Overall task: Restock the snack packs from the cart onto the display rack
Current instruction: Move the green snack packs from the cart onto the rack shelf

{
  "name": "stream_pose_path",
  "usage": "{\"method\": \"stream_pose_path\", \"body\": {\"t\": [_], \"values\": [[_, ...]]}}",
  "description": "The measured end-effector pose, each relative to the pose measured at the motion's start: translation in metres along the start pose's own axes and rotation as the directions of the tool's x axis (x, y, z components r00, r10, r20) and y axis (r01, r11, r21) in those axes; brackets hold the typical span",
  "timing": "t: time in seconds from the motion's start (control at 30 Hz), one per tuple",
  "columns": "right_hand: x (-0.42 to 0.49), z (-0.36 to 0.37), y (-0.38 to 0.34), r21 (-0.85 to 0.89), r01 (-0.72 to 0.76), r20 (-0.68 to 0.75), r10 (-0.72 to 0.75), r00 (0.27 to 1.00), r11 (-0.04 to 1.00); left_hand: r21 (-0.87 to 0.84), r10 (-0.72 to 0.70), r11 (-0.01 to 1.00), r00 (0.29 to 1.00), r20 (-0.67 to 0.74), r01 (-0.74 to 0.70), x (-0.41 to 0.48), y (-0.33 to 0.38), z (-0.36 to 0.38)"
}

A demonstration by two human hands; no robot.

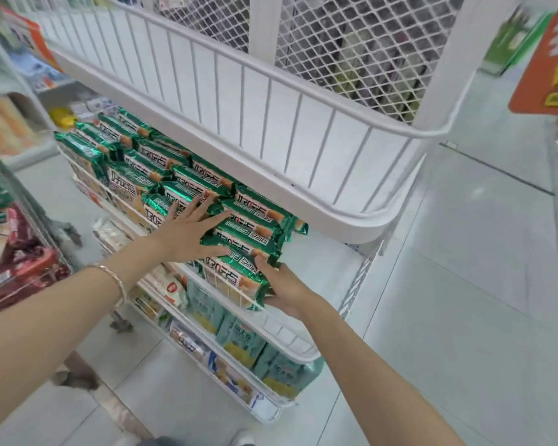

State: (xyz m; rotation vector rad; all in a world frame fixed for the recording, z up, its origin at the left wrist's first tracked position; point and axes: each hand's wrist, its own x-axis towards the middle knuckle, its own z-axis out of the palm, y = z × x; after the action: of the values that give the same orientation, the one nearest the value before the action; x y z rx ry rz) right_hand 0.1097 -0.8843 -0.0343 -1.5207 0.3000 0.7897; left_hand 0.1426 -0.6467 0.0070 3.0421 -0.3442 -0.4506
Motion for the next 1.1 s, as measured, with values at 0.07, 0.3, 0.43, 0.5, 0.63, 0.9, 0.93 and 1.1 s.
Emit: {"method": "stream_pose_path", "body": {"t": [0.07, 0.3, 0.43, 0.5, 0.63, 0.9, 0.93, 1.1], "values": [[0.000, 0.010, -0.001, -0.037, -0.013, -0.011, 0.013, 1.000, 0.999, -0.034, -0.005, 0.999, 0.999, -0.039, 0.004, -0.004, -0.001, 0.003], [-0.013, 0.018, 0.002, -0.076, 0.096, -0.024, -0.098, 0.995, 0.993, -0.045, 0.016, 0.999, 0.997, -0.078, -0.019, -0.003, -0.001, 0.006], [-0.043, 0.000, 0.006, -0.501, 0.528, -0.025, -0.621, 0.783, 0.686, -0.014, 0.045, 0.999, 0.992, -0.118, -0.047, -0.013, -0.006, 0.006], [-0.037, -0.008, 0.006, -0.773, 0.592, 0.277, -0.719, 0.637, 0.227, 0.050, 0.058, 0.997, 0.995, -0.086, -0.054, -0.018, -0.008, 0.007], [0.000, -0.017, 0.008, -0.864, 0.436, 0.490, -0.622, 0.611, -0.252, 0.129, 0.096, 0.988, 0.993, -0.064, -0.087, -0.019, -0.014, 0.011], [-0.016, -0.014, -0.011, -0.915, 0.320, 0.403, -0.552, 0.730, -0.245, 0.083, 0.095, 0.992, 0.995, -0.040, -0.092, -0.019, -0.016, 0.007], [-0.024, -0.009, -0.019, -0.925, 0.317, 0.378, -0.576, 0.725, -0.209, 0.059, 0.087, 0.995, 0.992, -0.089, -0.081, -0.025, -0.020, 0.008], [-0.026, 0.077, -0.044, -0.902, 0.333, 0.427, -0.678, 0.598, -0.274, -0.218, -0.129, 0.975, 0.930, -0.346, 0.054, -0.077, -0.088, 0.037]]}}
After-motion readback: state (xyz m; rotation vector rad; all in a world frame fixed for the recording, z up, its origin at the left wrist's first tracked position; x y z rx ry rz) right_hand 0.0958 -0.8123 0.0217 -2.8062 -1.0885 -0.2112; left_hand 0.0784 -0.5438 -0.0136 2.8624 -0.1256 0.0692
